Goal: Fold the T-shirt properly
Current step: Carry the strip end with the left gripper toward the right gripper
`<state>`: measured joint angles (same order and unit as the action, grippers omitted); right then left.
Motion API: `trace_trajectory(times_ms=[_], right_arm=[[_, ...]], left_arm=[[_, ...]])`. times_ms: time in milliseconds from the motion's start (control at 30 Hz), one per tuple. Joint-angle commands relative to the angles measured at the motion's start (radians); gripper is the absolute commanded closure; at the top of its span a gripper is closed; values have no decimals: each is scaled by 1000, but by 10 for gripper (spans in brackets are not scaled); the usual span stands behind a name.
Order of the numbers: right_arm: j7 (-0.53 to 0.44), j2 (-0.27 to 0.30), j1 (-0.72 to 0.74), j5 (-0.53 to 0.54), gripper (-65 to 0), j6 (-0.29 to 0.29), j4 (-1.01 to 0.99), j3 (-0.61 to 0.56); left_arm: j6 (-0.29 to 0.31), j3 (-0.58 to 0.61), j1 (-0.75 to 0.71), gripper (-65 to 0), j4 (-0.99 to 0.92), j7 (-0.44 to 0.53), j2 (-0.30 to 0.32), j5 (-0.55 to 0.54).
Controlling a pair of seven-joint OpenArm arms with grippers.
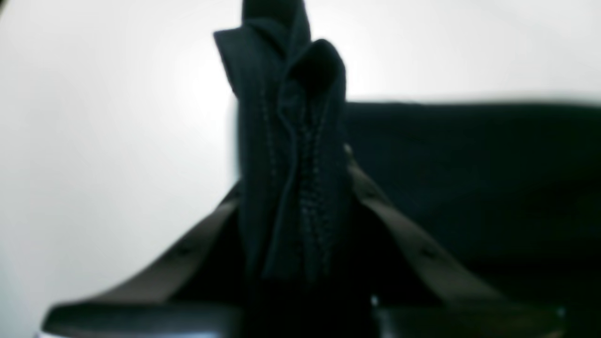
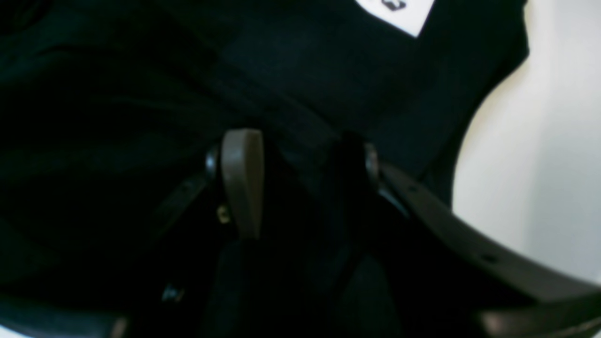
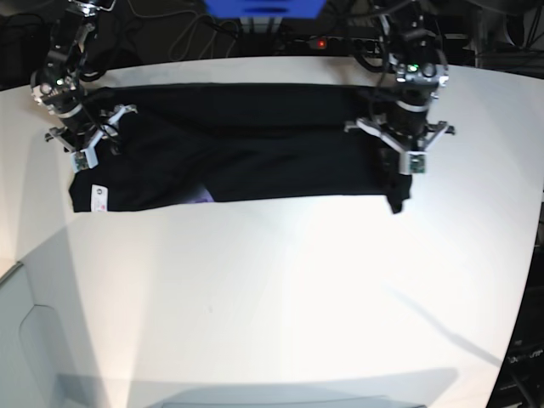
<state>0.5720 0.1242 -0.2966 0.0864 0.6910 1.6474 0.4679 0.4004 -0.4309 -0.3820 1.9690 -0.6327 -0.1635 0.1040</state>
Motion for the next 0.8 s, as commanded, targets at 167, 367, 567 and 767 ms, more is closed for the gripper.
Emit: trace_trajectory(times_ms=[167,367,567,767], right_arm=[[4,10,3,-10,-274,7,9,2],[4,10,4,-10,-274,7,9,2],[9,10,20,-10,-275,7,7,1],[10,10,26,-10,-275,7,7,1]], left_arm=[[-7,182,-2,0,20,24,6,61],[-7,312,-2,0,16,21,6,63],[-8,439,2,0,-12,21,6,63],[-103,527,10,0,-96,30,6,63]])
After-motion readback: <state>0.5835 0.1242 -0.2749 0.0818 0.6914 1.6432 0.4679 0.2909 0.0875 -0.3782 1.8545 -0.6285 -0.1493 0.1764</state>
